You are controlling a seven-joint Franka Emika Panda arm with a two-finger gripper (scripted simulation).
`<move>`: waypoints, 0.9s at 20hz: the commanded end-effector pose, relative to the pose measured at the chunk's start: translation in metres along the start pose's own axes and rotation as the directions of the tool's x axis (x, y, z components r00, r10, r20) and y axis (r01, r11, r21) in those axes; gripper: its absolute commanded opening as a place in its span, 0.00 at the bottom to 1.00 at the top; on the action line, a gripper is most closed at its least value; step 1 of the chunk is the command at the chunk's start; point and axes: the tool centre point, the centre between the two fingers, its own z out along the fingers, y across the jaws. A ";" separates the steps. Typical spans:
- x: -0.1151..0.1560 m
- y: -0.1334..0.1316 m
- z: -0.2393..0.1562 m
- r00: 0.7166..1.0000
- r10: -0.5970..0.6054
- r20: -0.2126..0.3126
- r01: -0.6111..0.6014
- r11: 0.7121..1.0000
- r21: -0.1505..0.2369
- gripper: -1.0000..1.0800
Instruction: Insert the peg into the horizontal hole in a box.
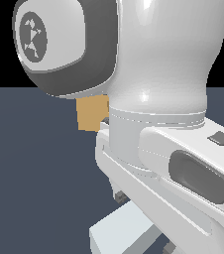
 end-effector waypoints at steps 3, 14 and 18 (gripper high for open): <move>0.001 0.001 0.002 1.000 0.000 -0.002 0.000 1.000 -0.002 0.00; 0.001 0.001 0.002 1.000 -0.001 -0.001 0.001 1.000 -0.001 0.00; 0.006 -0.007 -0.002 1.000 -0.027 -0.001 0.027 1.000 -0.001 0.00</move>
